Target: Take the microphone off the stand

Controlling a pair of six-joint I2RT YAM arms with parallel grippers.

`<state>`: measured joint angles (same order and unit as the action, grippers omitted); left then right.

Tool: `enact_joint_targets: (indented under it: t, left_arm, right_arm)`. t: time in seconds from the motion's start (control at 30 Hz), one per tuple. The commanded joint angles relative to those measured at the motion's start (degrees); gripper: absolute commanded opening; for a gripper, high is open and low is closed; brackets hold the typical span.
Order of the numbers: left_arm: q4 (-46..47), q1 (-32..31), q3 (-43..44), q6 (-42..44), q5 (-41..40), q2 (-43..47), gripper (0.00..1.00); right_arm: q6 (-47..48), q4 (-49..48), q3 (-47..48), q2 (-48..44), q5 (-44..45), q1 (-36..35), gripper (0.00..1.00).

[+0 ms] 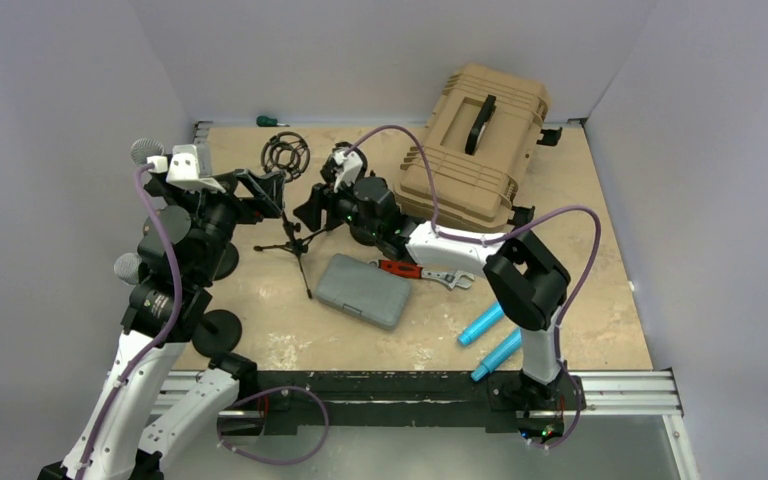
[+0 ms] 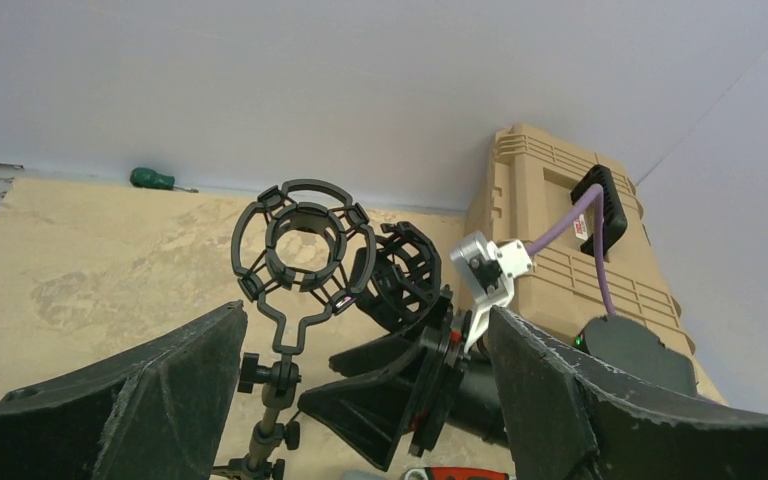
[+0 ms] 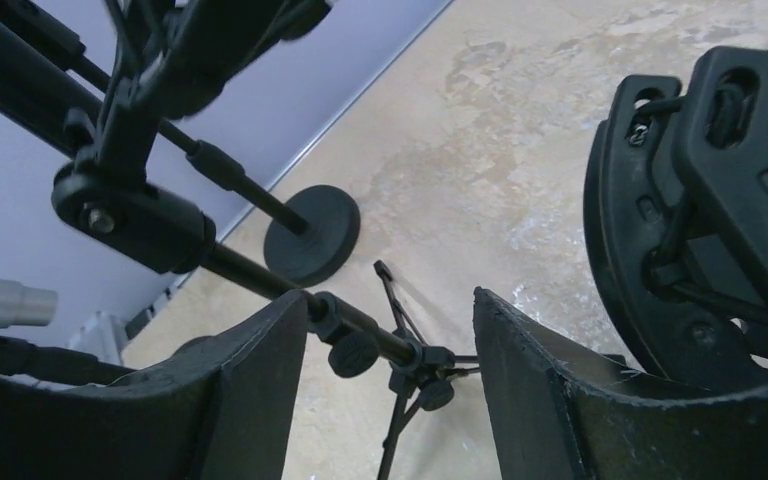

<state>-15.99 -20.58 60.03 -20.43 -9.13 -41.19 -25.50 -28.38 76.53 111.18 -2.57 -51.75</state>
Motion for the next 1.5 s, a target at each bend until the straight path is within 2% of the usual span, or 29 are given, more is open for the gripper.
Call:
enact_joint_targets:
  t: [0.0, 0.17, 0.27, 0.5, 1.03, 1.13, 1.33, 1.4, 1.47]
  left_arm:
    - [0.9, 0.5, 1.7, -0.3, 0.5, 0.3, 0.88]
    - [0.9, 0.5, 1.7, -0.2, 0.4, 0.4, 0.88]
    - [0.9, 0.5, 1.7, -0.4, 0.6, 0.4, 0.88]
    - [0.9, 0.5, 1.6, -0.6, 0.8, 0.3, 0.88]
    - [0.9, 0.6, 1.6, -0.5, 0.7, 0.2, 0.88]
    - [0.9, 0.6, 1.6, -0.5, 0.7, 0.1, 0.88]
    - [0.9, 0.6, 1.6, -0.5, 0.6, 0.3, 0.88]
    - [1.0, 0.6, 1.6, -0.5, 0.6, 0.2, 0.88]
    - [1.0, 0.6, 1.6, -0.5, 0.6, 0.2, 0.88]
  right_arm:
    - [-4.0, 1.8, 5.2, 2.4, -12.6, 1.6, 0.6]
    - [1.4, 2.2, 6.2, 3.5, -18.7, 1.7, 0.59]
    - [5.4, 4.6, 5.9, 3.3, -16.4, 1.6, 0.59]
    - [6.9, 5.5, 7.3, 4.2, -15.3, 1.7, 0.59]
    - [9.3, 7.5, 10.7, 6.8, -15.0, -0.3, 0.49]
    - [10.4, 8.0, 10.9, 6.8, -14.4, -0.6, 0.41]
    - [15.1, 8.5, 9.3, 5.5, -7.7, -2.0, 0.05]
    - [18.8, 8.8, 8.4, 4.9, -2.0, -3.3, 0.0]
    - [23.2, 9.5, 7.9, 4.9, 5.7, -5.3, 0.0]
